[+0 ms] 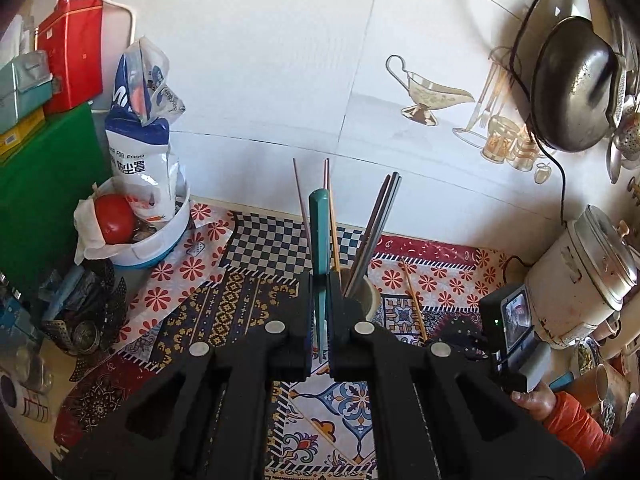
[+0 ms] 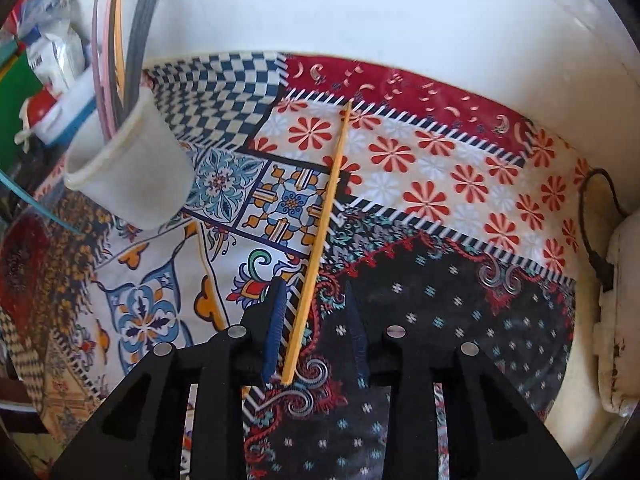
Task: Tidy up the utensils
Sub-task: 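Carry both held sticks above the white cup and raise them upright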
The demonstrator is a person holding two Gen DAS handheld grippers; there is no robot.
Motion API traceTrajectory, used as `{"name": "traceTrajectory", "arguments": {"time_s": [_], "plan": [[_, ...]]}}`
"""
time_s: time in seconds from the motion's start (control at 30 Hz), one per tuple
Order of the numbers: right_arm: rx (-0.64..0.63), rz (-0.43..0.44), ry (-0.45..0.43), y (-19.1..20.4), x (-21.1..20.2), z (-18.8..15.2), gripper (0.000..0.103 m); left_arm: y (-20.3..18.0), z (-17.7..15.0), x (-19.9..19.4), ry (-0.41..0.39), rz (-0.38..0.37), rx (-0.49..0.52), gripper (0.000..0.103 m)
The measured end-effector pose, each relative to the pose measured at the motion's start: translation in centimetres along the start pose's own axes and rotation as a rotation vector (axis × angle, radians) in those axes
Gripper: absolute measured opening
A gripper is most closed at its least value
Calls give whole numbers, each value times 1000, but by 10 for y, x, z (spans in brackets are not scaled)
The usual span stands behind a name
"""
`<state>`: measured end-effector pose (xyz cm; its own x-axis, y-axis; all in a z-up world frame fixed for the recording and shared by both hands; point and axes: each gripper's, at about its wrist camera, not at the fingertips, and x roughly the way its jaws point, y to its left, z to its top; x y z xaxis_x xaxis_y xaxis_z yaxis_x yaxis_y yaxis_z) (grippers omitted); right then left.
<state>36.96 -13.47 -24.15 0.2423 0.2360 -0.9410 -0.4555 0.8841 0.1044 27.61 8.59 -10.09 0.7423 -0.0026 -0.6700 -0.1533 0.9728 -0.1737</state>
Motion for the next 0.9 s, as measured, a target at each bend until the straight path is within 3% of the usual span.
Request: {"name": "traceTrajectory", "arguments": {"time_s": [0.23,0.67,0.77,0.9], "plan": [[-4,-38,21,0,30,13,24,10,-3,8,18,16,-24,4],[-20,-48,2,-3,46,44,23,10,1,18,30,12,-31,4],[-21,-52,-16,-1,47,49,8,9,0,19,32,11,-30,4],[12,-31,-21,-7,47,49,6,8,0,16,30,7,-27,4]]}}
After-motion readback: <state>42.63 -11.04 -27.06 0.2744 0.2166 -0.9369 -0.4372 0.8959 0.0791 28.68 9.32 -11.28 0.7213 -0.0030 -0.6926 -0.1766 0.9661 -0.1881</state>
